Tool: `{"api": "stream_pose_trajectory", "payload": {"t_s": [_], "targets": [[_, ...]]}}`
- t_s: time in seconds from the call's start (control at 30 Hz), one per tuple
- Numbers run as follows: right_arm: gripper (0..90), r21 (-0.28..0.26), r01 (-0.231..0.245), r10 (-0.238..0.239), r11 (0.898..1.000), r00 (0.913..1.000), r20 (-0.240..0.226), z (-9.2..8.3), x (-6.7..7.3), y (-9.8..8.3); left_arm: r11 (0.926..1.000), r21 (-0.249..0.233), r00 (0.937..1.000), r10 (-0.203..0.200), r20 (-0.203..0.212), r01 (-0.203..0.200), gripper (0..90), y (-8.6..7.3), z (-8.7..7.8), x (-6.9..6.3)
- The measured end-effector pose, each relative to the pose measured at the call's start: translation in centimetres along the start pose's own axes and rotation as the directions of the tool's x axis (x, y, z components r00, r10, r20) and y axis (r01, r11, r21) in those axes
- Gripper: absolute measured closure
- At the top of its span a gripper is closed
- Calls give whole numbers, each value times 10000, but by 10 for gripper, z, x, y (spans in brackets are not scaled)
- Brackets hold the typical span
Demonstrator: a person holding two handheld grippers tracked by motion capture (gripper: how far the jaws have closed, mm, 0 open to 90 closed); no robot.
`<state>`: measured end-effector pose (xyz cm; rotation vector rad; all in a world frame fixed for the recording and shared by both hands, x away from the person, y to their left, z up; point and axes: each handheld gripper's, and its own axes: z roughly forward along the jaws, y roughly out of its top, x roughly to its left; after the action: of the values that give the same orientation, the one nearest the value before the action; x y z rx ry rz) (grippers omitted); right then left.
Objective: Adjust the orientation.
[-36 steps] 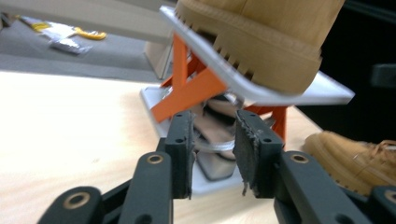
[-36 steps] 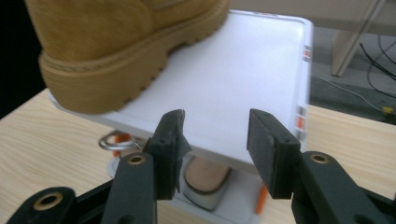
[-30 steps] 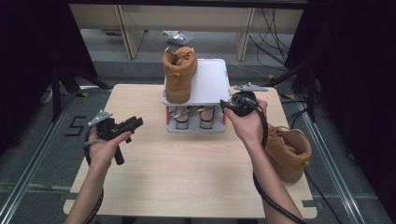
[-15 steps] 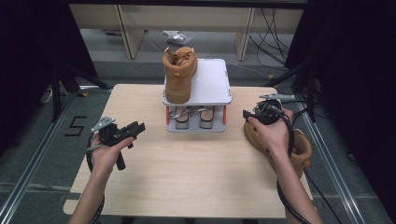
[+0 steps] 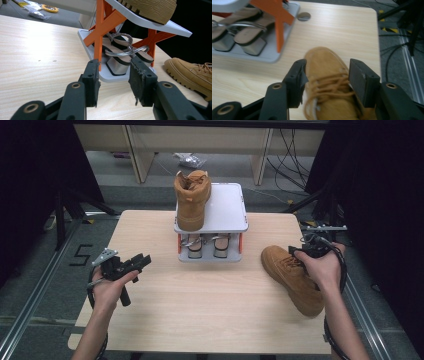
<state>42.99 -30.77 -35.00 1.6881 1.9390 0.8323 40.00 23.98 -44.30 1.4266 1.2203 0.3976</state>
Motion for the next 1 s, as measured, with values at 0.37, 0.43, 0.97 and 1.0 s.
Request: {"api": "stream_pose_trajectory", "payload": {"t_s": [0.37, 0.43, 0.97, 1.0], "targets": [[466, 471, -308, 262, 9984, 9952, 943, -21, -52, -19, 10000, 18, 10000, -50, -62, 50, 585, -1, 0, -1], [458, 775, -496, 418, 9958, 9941, 997, -23, -56, -23, 10000, 22, 10000, -34, -30, 34, 584, -2, 1, -2], [496, 2321, -622, 480, 9707, 9967, 659, 2, -74, -48, 9999, 125, 9999, -72, -77, 73, 576, -4, 2, -2], [503, 2961, -1177, 983, 9479, 9919, 799, -1, -71, -46, 9999, 121, 10000, -69, -66, 70, 575, -4, 2, -2]]}}
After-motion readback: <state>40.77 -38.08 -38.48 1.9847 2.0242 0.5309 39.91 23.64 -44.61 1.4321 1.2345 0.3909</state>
